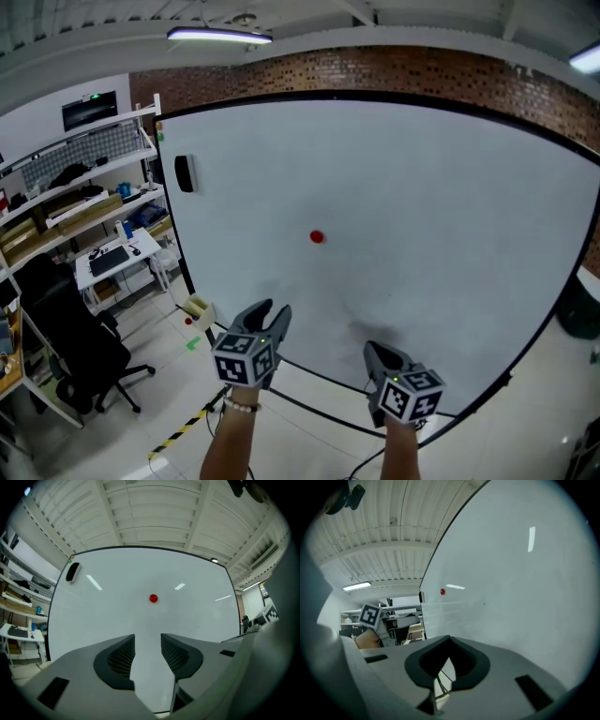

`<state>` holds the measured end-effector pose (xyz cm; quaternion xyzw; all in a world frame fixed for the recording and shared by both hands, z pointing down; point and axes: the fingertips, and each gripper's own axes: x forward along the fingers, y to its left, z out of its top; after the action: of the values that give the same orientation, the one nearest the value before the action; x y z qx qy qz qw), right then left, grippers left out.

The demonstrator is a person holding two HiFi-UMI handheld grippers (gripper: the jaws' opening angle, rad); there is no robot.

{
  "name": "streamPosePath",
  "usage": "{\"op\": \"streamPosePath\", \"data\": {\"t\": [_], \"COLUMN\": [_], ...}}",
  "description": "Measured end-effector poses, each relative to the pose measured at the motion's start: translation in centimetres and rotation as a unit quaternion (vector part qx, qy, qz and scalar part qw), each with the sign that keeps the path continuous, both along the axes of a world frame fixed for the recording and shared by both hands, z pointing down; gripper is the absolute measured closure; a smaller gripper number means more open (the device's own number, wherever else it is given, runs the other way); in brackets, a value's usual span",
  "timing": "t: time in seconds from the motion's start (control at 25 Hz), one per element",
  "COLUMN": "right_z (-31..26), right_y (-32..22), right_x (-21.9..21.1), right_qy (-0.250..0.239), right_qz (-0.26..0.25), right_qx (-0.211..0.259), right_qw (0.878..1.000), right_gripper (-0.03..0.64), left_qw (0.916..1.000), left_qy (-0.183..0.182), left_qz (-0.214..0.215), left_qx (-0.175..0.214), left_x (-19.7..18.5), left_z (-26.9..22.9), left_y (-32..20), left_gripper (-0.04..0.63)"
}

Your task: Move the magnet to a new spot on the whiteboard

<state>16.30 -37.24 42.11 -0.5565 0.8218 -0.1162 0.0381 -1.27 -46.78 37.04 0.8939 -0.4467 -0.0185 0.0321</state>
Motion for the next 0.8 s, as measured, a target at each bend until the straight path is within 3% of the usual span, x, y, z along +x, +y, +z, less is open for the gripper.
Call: {"op": "streamPosePath", "data": {"t": [0.04,0.12,0.24,0.44,0.8], "right_z": [0.2,0.8,1.9,3.2,6.7], "right_y": [-0.1,-0.4,-0.7,-0.4,0.9], "right_x": [-0.2,-0.6,-1.0,-1.3,-0.8], "right_qy": [0.001,0.005,0.009,0.009,0.005], "right_qz": [-0.005,-0.014,-0.029,-0.052,-0.086], "right_qx": [-0.003,-0.009,-0.020,-0.029,-0.047], "right_qw": [1.000,1.000,0.999,0.998,0.995], "right_gripper": [0.606,0.606,0.606,0.606,0.606], "left_qw": [0.9999,0.9993,0.9977,0.9940,0.9881], "left_qy": [0.004,0.011,0.020,0.020,0.000], "left_qz": [-0.011,-0.033,-0.057,-0.086,-0.101], "left_qx": [-0.005,-0.013,-0.029,-0.065,-0.116], "left_x": [-1.0,-2.8,-4.8,-6.4,-4.5], "left_z": [1.0,2.9,5.7,9.1,13.8], "left_y": [0.7,2.2,4.3,7.9,11.3], "left_gripper": [0.428,0.524,0.584,0.594,0.594]}}
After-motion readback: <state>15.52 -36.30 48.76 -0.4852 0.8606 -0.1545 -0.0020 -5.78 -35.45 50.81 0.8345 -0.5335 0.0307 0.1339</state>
